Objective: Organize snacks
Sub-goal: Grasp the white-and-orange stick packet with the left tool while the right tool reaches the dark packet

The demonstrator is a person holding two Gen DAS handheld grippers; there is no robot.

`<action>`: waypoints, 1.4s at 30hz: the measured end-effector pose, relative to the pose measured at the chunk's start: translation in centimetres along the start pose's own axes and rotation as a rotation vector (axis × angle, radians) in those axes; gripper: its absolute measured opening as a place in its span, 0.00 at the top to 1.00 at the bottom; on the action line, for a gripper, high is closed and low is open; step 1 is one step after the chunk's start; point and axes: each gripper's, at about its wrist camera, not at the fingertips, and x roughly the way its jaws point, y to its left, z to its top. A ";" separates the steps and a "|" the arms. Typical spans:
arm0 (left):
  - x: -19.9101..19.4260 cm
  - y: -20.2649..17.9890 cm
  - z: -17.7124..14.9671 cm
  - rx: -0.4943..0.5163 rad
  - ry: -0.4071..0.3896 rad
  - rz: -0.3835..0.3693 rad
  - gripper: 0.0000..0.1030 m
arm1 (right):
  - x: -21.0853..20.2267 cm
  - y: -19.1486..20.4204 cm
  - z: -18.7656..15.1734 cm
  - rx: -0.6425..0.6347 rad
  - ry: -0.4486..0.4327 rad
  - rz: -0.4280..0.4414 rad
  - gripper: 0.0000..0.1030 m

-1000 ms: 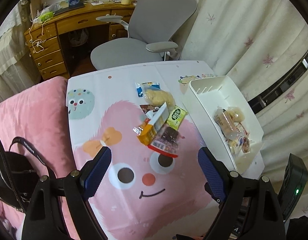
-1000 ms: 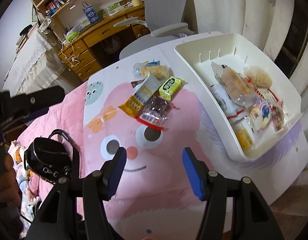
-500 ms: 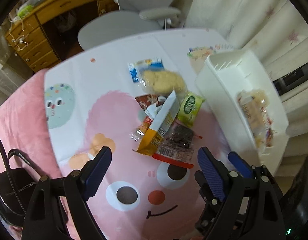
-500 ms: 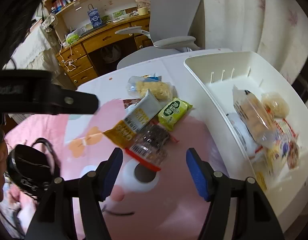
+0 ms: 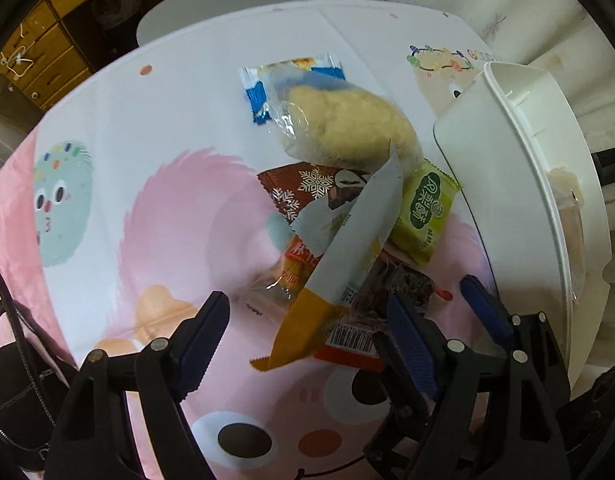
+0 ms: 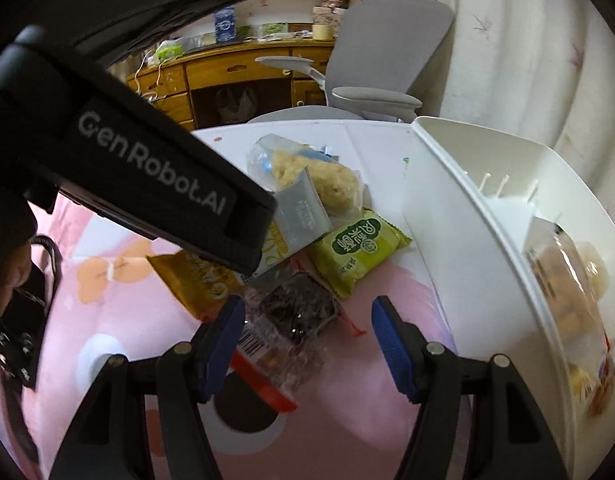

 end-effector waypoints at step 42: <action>-6.3 -1.1 -2.7 -0.009 -0.127 -0.016 0.85 | -1.6 -0.9 -0.9 -0.027 0.071 0.123 0.59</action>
